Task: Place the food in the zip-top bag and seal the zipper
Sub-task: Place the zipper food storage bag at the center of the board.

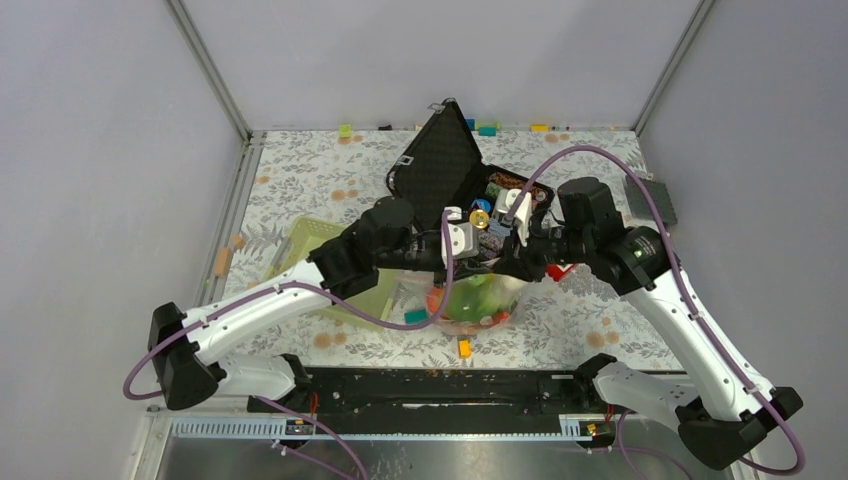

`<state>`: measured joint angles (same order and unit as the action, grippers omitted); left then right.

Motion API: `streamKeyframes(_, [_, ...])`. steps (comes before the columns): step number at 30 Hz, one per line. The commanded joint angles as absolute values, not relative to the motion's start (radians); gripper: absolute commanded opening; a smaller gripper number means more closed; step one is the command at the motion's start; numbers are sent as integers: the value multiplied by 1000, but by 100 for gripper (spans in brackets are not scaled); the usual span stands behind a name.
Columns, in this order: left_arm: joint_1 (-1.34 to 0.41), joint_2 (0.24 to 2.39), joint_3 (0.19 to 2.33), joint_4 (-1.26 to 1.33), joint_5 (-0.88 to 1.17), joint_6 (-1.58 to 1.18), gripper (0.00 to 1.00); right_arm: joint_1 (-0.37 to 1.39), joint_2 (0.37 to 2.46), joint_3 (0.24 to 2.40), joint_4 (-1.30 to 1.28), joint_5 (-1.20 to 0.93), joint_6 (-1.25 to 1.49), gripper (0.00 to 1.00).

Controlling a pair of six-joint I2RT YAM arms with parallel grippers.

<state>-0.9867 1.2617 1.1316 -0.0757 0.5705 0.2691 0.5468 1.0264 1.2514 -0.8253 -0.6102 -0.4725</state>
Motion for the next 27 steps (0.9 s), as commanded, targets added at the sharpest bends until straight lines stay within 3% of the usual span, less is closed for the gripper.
streamKeyframes(1, [-992,1189,1152,-21,591,233,30,543,1014,1262,-822,-610,-459,11])
streamKeyframes(2, [-992,1176,1142,-7,581,216,44,543,1007,1258,-823,-600,-457,5])
streamKeyframes(4, [-992,1143,1118,37,546,179,92,543,989,1242,-788,-565,-428,0])
streamKeyframes(5, [-994,1126,1107,50,523,165,98,543,977,1231,-766,-543,-408,0])
streamKeyframes(8, [-992,1057,1069,68,407,116,99,543,936,1193,-659,-454,-309,0])
streamKeyframes(13, [-992,890,986,49,-8,-20,99,543,841,1154,-402,-158,33,0])
streamKeyframes(17, [-990,791,865,72,-250,-123,99,543,818,1263,-437,103,204,0])
streamKeyframes(24, [-982,740,756,82,-413,-209,99,532,902,1449,-544,626,218,0])
streamKeyframes(27, [-973,745,740,88,-424,-238,99,497,971,1494,-511,758,164,0])
